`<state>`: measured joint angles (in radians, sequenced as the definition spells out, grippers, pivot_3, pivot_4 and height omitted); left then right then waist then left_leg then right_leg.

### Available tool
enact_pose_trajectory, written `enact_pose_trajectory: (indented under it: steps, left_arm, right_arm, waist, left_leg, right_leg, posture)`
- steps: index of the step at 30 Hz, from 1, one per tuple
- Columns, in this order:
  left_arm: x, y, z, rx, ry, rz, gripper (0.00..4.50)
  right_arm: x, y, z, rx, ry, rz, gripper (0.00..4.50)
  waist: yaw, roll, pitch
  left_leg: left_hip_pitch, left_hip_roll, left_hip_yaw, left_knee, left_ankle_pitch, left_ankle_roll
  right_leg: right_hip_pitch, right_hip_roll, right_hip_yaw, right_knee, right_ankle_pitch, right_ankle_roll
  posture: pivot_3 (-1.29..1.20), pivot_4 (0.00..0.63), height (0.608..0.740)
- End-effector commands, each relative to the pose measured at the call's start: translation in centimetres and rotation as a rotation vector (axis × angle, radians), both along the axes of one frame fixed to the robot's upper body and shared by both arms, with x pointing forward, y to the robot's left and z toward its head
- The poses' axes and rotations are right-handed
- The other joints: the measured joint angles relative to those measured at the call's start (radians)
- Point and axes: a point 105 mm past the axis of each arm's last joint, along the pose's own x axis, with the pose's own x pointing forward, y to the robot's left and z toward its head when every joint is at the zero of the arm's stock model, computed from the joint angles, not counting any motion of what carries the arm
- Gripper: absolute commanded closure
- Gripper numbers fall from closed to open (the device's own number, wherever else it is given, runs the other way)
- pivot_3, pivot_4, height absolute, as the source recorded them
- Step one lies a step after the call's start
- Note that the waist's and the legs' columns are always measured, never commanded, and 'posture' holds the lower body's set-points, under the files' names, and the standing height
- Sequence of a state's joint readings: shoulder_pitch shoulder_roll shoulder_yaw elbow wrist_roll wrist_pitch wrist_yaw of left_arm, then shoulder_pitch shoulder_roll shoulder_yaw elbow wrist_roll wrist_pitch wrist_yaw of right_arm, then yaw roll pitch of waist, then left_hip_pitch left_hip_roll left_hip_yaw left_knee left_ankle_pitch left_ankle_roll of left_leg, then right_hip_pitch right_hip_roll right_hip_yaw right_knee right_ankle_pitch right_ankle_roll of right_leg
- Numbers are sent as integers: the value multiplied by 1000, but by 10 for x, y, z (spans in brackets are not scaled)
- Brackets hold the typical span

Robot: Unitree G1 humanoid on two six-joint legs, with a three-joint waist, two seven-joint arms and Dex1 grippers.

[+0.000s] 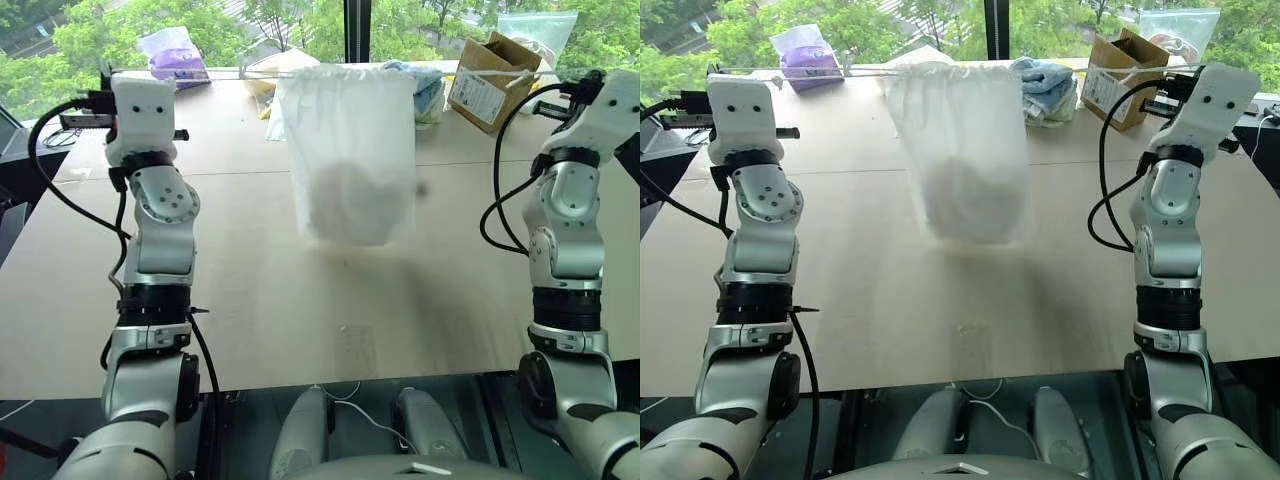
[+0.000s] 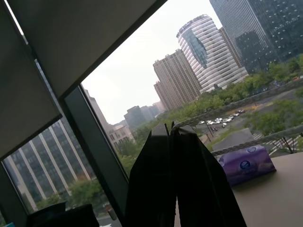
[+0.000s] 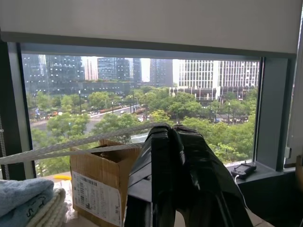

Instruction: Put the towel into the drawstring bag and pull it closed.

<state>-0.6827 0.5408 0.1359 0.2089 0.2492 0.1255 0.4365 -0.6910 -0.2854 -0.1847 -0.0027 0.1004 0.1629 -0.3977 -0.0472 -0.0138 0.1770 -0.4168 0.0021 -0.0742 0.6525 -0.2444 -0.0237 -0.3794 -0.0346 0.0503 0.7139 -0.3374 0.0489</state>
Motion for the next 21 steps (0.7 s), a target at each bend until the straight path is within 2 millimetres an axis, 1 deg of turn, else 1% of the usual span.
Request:
enact_pose_trajectory:
  steps: [1,15,19,21]
  left_arm:
    - [-59,114,-18,-266,-37,472,4424]
    - [-81,128,-20,-249,-36,703,4424]
    - [-91,132,-18,-236,-49,804,4424]
    - [-93,132,-18,-235,-55,828,4424]
  right_arm:
    - [-55,-119,-18,270,-35,-478,4500]
    - [-63,-125,-25,330,-24,-529,4500]
    - [-66,-129,-27,348,-24,-548,4500]
    - [-67,-130,-28,357,-23,-555,4500]
  waist:
    - [0,0,0]
    - [-2,0,0]
    - [-2,0,0]
    - [-1,0,0]
  left_leg:
    - [0,0,0,0,0,0]
    - [0,0,0,0,0,0]
    - [0,0,0,0,0,0]
    - [0,0,0,0,0,0]
  right_leg:
    - [0,0,0,0,0,0]
    - [0,0,0,0,0,0]
    - [0,0,0,0,0,0]
    - [0,0,0,1,0,0]
  posture:
    - [0,150,740]
    - [0,150,740]
    - [0,150,740]
    - [0,150,740]
